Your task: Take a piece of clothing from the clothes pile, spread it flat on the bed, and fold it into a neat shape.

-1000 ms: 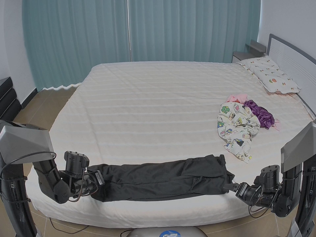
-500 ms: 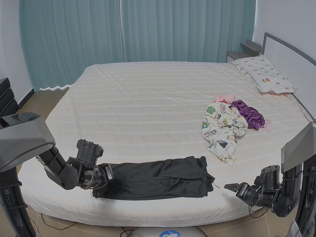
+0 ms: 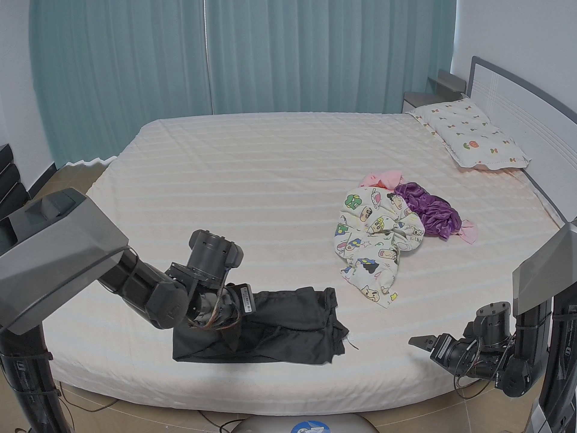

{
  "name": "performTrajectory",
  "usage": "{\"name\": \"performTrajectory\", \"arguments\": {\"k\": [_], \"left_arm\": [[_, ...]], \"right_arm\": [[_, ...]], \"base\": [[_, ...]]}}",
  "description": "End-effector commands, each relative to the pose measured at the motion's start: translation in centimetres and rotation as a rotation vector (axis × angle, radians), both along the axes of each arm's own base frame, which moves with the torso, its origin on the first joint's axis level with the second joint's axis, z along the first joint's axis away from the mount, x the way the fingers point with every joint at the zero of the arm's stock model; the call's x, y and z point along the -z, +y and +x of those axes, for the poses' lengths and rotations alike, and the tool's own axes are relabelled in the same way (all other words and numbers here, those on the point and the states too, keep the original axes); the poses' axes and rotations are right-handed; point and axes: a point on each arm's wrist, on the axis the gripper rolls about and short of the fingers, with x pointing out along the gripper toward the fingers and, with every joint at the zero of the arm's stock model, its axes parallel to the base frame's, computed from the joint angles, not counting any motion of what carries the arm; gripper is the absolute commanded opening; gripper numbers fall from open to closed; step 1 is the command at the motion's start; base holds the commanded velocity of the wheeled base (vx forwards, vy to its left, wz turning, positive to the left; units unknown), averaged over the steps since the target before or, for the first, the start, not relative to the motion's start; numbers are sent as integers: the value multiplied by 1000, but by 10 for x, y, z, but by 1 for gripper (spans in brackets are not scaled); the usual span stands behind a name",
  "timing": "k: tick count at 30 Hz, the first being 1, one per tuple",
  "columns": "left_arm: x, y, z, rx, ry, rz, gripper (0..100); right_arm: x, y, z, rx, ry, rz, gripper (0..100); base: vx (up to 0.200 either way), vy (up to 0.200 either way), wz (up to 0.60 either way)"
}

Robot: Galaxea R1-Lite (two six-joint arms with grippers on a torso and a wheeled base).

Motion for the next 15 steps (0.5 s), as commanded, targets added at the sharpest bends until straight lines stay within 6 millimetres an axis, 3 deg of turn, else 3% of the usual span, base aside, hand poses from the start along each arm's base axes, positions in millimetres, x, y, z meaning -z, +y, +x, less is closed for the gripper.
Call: {"name": "performTrajectory", "arguments": {"k": [1, 4, 15], "left_arm": [[15, -19, 10, 5, 11, 26, 0], [14, -26, 18, -34, -4, -11, 0], [19, -53, 21, -61, 35, -61, 0]], "right_arm": [[0, 0, -1, -2, -5, 2, 100], [0, 0, -1, -2, -4, 1, 100], [1, 3, -2, -13, -3, 0, 100]], "base": [[0, -200, 0], [0, 0, 0], [0, 0, 0]]}}
